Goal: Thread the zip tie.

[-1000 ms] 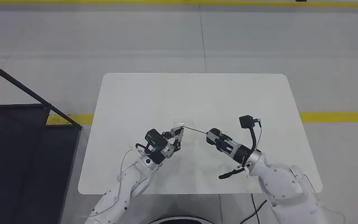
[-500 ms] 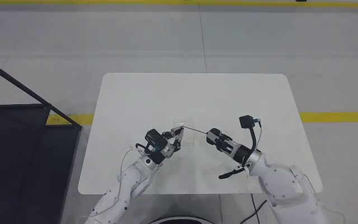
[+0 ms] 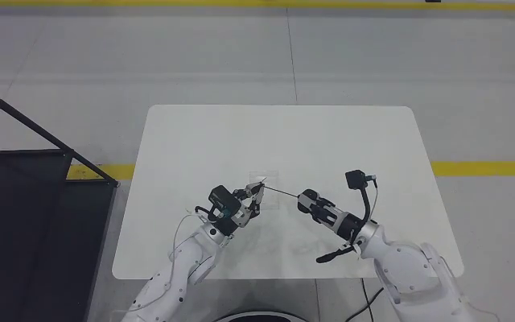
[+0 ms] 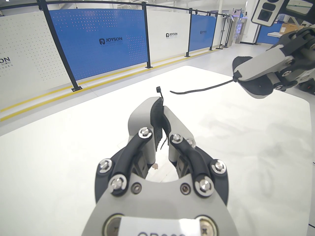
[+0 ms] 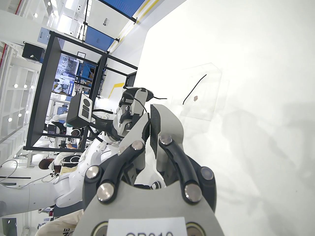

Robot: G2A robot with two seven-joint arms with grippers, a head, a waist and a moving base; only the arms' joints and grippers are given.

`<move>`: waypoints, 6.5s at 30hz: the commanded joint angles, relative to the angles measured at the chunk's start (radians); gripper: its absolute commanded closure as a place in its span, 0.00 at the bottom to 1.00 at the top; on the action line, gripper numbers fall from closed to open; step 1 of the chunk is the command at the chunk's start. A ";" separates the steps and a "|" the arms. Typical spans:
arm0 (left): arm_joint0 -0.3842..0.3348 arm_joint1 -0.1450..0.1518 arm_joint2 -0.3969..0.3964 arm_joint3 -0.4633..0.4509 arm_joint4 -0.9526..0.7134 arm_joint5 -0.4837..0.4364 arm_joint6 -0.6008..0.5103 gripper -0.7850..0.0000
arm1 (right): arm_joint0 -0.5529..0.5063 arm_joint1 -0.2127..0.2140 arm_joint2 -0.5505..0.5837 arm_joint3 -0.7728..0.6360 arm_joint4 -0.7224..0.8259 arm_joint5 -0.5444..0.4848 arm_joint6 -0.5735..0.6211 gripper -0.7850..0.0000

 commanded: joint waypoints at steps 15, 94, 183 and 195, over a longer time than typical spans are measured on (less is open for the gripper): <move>0.000 0.000 0.000 0.000 0.000 0.000 0.000 1.00 | 0.023 -0.004 -0.015 -0.008 0.021 0.049 -0.003 1.00; 0.000 0.000 0.000 0.000 0.000 0.000 0.000 1.00 | 0.059 -0.004 -0.016 0.024 0.057 0.082 0.036 1.00; 0.000 0.000 0.000 0.000 0.000 0.000 0.000 1.00 | -0.035 -0.003 -0.057 -0.207 -0.145 0.376 -0.039 1.00; 0.000 0.000 0.000 0.000 0.000 0.000 0.000 1.00 | 0.035 -0.016 -0.139 -0.250 -0.220 0.567 -0.018 1.00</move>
